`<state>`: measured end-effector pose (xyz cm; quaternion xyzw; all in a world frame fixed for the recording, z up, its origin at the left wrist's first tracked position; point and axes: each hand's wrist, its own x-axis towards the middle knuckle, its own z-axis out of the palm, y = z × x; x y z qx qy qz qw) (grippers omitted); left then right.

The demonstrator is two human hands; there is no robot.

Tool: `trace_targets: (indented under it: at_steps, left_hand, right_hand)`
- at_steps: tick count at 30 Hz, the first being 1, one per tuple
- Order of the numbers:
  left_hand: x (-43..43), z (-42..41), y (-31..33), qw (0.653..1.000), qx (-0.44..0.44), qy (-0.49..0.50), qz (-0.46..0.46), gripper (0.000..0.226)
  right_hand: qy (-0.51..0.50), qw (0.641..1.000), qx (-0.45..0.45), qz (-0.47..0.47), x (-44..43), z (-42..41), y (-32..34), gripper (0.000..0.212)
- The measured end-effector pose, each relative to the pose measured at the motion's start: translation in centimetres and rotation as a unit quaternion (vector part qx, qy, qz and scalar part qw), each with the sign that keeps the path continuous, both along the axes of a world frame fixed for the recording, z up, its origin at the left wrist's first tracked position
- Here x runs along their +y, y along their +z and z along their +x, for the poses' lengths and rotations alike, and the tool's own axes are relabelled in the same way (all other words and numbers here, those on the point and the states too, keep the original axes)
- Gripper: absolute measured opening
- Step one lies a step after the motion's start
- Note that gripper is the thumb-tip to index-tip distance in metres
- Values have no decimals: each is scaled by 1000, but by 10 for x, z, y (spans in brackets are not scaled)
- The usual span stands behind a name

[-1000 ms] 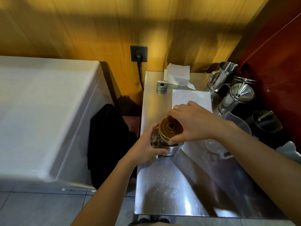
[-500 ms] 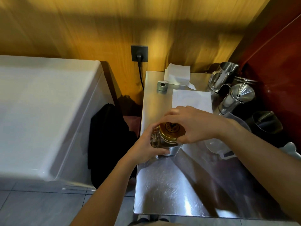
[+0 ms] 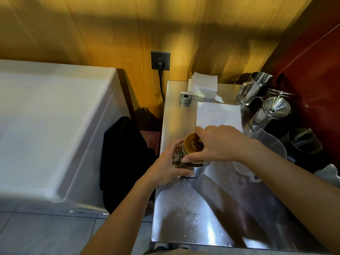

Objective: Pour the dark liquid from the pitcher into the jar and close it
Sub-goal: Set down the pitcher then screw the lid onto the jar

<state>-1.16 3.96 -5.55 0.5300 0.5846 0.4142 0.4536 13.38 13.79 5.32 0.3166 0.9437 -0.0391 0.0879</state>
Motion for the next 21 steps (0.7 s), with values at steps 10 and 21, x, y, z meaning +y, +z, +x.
trace_targets:
  at_steps: [10,21]
  left_hand:
    - [2,-1,-8,1000,19,9,-5,86]
    - [5,-3,-10,999,32,7,-1,86]
  right_hand:
    - [79,989,-2,-123,1,-3,13,69]
    - [125,985,-7,-120,8,0,15,70]
